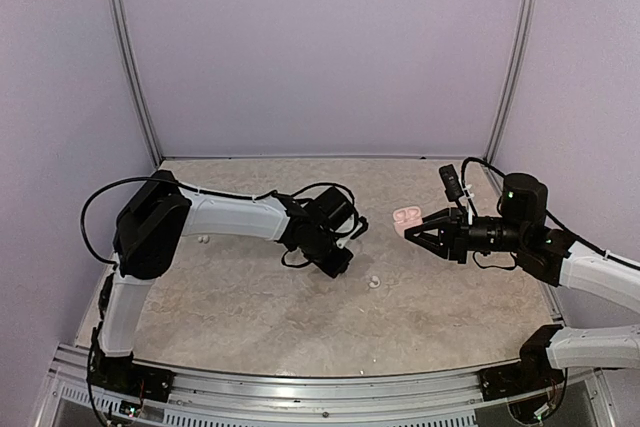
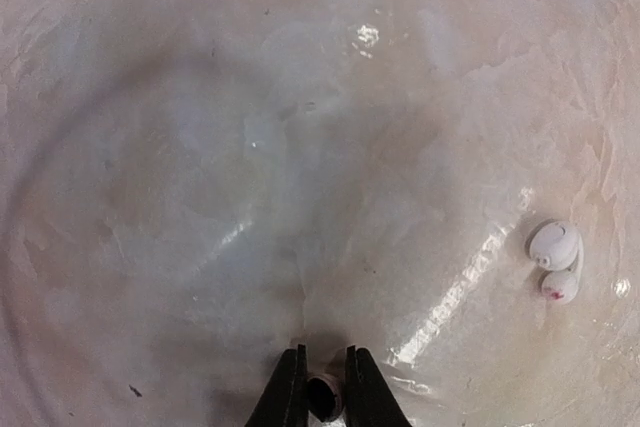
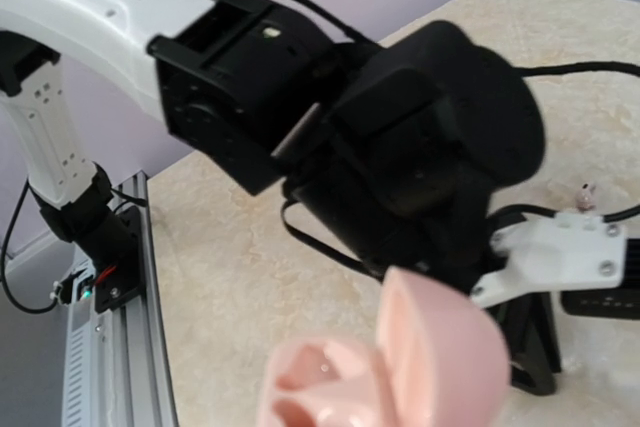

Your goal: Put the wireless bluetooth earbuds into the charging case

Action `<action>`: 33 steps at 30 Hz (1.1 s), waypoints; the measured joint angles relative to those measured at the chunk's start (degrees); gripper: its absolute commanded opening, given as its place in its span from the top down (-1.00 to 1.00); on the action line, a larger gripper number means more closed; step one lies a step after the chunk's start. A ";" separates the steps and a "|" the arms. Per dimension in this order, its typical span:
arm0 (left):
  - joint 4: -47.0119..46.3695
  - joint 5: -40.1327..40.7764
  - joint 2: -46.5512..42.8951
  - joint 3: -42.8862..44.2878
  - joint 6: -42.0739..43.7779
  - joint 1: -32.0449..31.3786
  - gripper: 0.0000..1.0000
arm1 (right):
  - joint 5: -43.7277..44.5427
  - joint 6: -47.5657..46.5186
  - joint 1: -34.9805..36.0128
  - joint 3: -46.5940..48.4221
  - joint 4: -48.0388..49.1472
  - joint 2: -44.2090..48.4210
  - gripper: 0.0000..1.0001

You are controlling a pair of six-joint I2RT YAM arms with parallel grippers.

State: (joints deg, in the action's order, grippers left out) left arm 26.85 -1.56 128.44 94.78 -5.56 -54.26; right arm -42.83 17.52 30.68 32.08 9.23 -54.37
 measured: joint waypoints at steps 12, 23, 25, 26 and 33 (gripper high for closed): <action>2.34 0.79 -13.49 -18.71 0.04 -2.47 0.59 | -1.31 0.00 0.00 -0.02 0.07 -1.92 0.99; 8.52 2.47 -15.58 -19.23 -0.42 -3.30 0.33 | -2.19 -0.02 0.00 0.00 0.90 -3.82 0.99; 9.53 2.82 -15.56 -18.14 -0.46 -3.32 0.37 | -2.21 -0.04 0.00 0.00 0.90 -3.82 0.99; 10.05 3.08 -15.56 -17.53 -0.48 -3.32 0.39 | -2.19 -0.04 0.00 0.00 0.90 -3.82 0.99; 12.31 3.56 -14.69 -14.69 -0.61 -3.32 0.51 | -2.19 -0.07 0.00 0.00 0.87 -3.82 0.99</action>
State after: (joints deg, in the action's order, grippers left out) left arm 39.16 2.00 113.75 80.09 -6.17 -57.58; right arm -45.01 17.45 30.68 32.08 10.11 -58.19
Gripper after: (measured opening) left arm 0.265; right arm 0.210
